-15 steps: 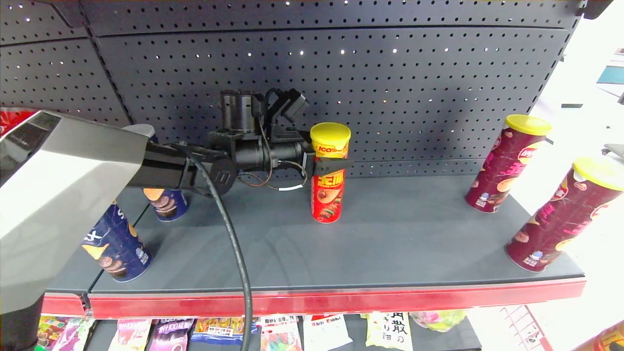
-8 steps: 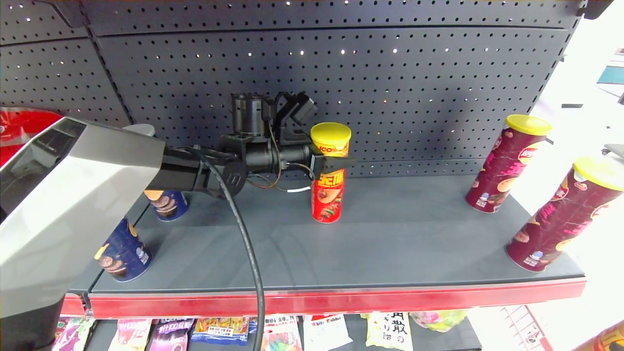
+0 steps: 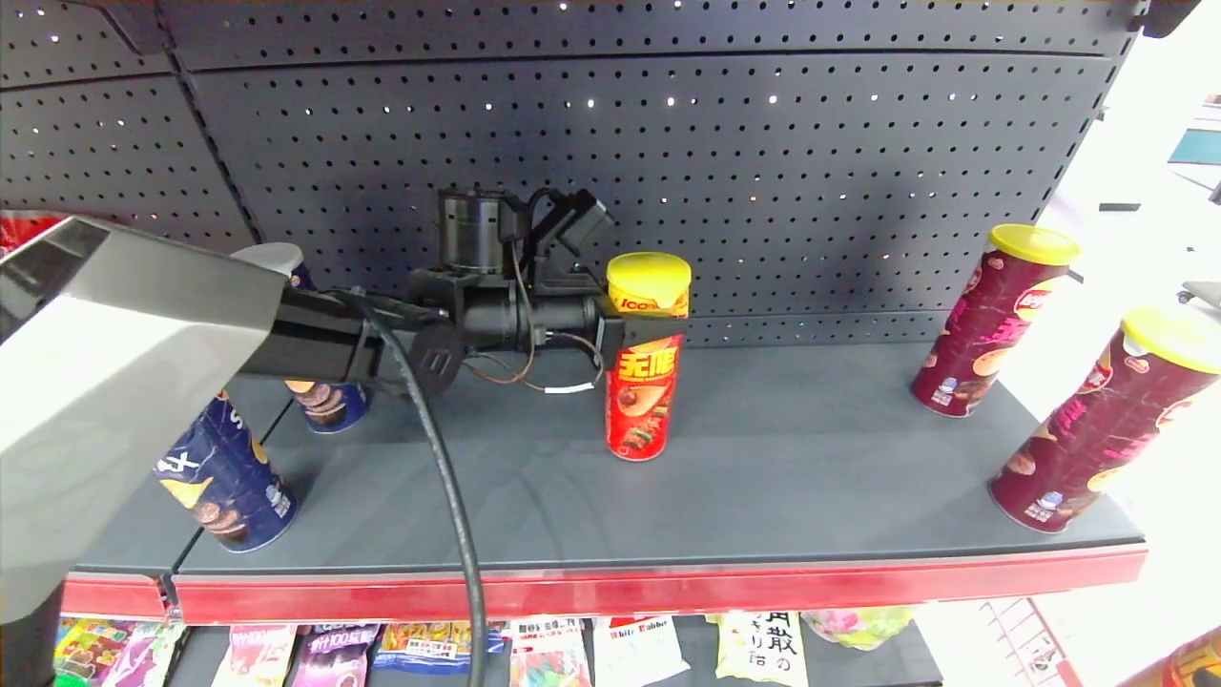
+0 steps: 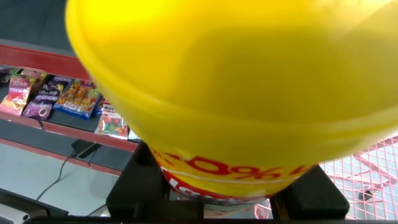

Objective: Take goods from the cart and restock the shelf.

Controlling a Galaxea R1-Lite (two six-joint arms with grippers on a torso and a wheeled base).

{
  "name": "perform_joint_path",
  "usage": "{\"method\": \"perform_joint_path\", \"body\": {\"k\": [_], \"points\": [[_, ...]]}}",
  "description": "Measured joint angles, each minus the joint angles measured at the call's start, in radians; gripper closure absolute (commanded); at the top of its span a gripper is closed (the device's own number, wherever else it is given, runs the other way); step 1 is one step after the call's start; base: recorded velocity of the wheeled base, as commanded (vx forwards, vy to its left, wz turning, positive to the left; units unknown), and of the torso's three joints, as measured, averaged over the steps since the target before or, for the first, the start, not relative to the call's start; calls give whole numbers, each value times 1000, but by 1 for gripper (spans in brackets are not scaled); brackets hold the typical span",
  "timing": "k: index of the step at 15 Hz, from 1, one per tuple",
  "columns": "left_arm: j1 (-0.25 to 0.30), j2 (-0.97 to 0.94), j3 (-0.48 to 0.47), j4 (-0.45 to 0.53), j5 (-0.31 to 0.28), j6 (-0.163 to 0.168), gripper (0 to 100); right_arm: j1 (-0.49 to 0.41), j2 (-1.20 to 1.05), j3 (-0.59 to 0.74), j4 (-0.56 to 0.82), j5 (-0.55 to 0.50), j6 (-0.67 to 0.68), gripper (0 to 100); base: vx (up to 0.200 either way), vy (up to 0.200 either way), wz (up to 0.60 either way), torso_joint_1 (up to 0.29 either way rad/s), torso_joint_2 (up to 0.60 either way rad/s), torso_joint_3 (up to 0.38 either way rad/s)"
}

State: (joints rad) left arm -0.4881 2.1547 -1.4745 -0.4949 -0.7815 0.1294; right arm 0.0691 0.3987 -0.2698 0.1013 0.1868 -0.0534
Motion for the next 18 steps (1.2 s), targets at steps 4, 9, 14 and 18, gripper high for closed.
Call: {"method": "perform_joint_path", "body": {"k": [4,9,14,18], "points": [[-1,-148,196,-4,-38,-24,100,1,5,-5,-1,3,0,100,0,0,0,0,0,0],[-25,-237,354,-118,-63,-14,100,1,14,-6,-2,3,0,100,0,0,0,0,0,0],[-44,-233,427,-191,-76,-11,100,1,15,-7,-2,3,0,100,0,0,0,0,0,0],[-46,-199,430,-270,-95,-10,100,1,15,-9,-1,2,0,100,0,0,0,0,0,0]]}}
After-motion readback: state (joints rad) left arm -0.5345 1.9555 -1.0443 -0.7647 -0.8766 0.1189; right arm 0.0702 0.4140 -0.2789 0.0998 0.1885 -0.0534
